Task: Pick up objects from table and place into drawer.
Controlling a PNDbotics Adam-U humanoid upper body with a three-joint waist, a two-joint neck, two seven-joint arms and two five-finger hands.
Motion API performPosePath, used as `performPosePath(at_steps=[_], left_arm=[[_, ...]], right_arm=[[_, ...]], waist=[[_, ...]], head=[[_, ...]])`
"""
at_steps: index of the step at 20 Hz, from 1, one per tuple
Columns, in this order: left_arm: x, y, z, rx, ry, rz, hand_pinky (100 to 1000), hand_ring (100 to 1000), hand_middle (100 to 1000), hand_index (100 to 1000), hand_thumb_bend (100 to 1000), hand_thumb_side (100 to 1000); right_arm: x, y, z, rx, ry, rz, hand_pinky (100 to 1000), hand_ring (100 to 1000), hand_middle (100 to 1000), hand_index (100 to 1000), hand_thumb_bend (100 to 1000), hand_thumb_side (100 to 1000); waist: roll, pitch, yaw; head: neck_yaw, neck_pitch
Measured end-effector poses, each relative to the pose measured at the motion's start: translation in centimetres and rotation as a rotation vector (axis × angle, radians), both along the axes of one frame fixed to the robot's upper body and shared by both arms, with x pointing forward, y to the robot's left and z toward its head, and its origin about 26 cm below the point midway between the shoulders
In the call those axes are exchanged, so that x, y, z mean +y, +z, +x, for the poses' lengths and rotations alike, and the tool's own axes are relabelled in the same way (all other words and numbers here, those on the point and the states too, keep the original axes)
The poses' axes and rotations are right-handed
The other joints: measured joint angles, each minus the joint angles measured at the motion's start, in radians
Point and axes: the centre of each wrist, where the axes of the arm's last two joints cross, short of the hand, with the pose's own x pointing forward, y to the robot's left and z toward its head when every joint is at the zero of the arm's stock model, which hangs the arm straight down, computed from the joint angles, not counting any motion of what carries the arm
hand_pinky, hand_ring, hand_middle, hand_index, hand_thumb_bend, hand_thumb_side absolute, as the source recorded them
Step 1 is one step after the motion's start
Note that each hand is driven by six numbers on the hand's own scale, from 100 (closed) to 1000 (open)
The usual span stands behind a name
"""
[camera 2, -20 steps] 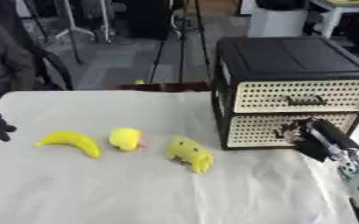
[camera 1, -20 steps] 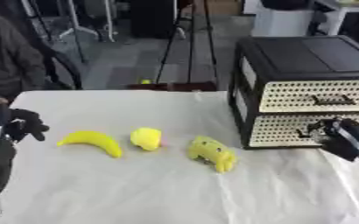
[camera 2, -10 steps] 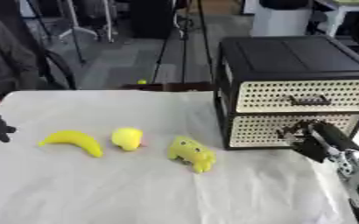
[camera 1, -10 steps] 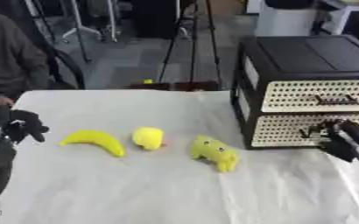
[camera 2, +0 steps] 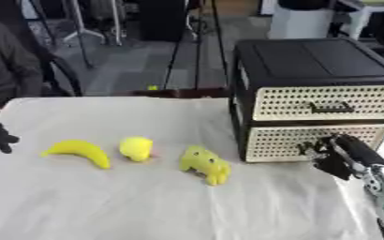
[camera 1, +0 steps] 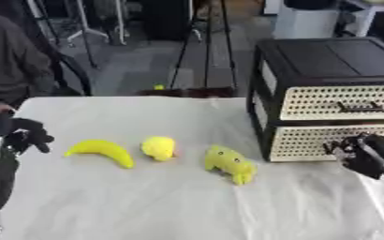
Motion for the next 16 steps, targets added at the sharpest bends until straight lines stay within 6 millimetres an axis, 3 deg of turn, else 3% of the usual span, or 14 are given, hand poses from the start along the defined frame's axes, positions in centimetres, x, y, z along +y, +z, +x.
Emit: performPosePath(at_steps=[16], left_arm=[[0.1, -0.2, 0.0, 0.007, 0.002, -0.001, 650, 403, 489, 604, 338, 853]], right_arm=[[-1.3, -1.4, -5.4, -0.012, 0.006, 0.103, 100, 100, 173, 487, 100, 1000]], waist=[[-0.019, -0.003, -0.013]], head=[[0.007, 0.000]])
